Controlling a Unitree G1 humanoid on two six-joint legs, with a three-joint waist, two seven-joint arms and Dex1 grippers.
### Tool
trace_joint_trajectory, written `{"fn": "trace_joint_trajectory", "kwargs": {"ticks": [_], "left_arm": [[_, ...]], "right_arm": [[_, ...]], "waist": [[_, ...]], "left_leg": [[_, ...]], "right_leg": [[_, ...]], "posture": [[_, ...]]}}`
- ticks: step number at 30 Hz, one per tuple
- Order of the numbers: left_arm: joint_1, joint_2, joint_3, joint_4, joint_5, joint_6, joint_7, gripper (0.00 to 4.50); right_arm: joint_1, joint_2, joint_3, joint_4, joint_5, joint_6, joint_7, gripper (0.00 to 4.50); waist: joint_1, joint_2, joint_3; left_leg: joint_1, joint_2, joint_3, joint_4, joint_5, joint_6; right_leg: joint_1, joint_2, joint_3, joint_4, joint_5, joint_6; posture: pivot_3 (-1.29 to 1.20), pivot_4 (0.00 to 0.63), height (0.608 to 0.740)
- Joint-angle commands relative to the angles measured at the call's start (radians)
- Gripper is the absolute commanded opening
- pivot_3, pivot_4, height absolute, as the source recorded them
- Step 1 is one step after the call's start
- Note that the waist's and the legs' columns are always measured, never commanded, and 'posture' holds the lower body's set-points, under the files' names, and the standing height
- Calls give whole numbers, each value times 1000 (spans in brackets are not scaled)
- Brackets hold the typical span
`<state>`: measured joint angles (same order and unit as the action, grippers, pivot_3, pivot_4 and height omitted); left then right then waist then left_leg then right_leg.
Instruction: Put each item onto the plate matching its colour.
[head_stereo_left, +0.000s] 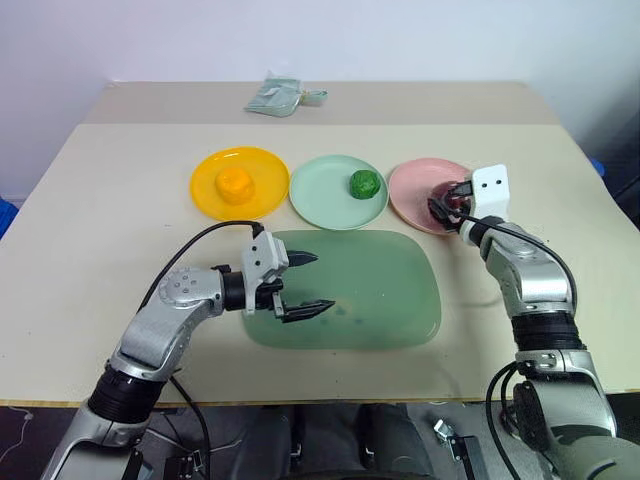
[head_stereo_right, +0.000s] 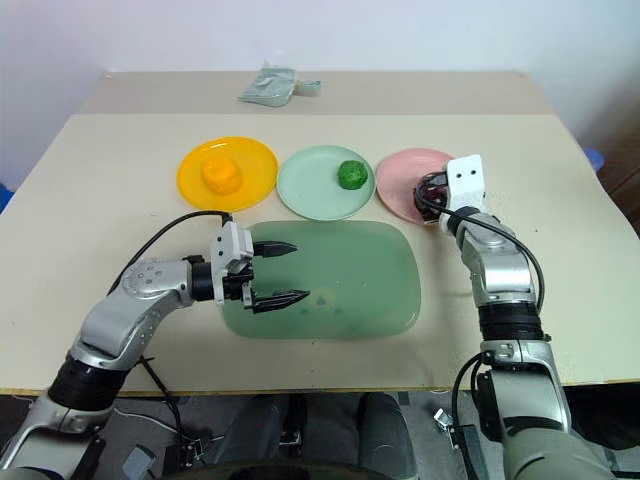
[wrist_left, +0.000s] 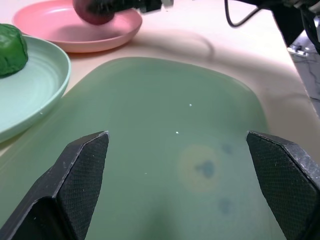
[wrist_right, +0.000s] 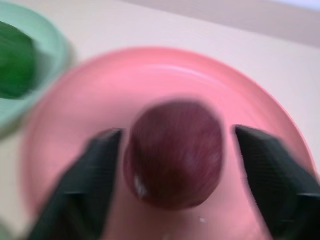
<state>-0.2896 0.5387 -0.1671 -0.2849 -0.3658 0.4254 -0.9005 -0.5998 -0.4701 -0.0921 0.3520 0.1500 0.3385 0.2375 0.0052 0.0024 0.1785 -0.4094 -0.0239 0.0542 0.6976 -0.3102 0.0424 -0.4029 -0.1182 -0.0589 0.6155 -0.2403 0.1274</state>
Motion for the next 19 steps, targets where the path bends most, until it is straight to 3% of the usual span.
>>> {"fn": "trace_joint_trajectory", "kwargs": {"ticks": [1, 6, 12, 19], "left_arm": [[-4, -17, 107, 36, 43, -35, 131, 4500], [56, 35, 318, 154, 105, -102, 288, 4500], [254, 126, 567, 213, 61, -140, 274, 4500], [467, 135, 684, 131, 24, -126, 246, 4500]], "right_arm": [[-14, -49, -40, -39, -9, -134, 51, 4418], [167, -180, -110, -210, 145, -145, 366, 4418], [425, -340, -219, -373, 345, -8, 666, 4418], [464, -396, -227, -327, 350, 33, 745, 4418]], "waist": [[1, 0, 0], [5, 0, 0], [3, 0, 0], [3, 0, 0]], "left_leg": [[0, 0, 0, 0, 0, 0], [0, 0, -1, 0, 0, 0], [0, 1, 0, 0, -1, 1], [2, 1, -1, 0, -2, 1]], "right_leg": [[0, 0, 0, 0, 0, 0], [0, 0, 0, 0, 0, 0], [1, 0, 0, -2, 0, 0], [1, -6, 1, -1, 0, -1]], "posture": [[0, 150, 740], [0, 150, 740], [0, 150, 740], [0, 150, 740]]}}
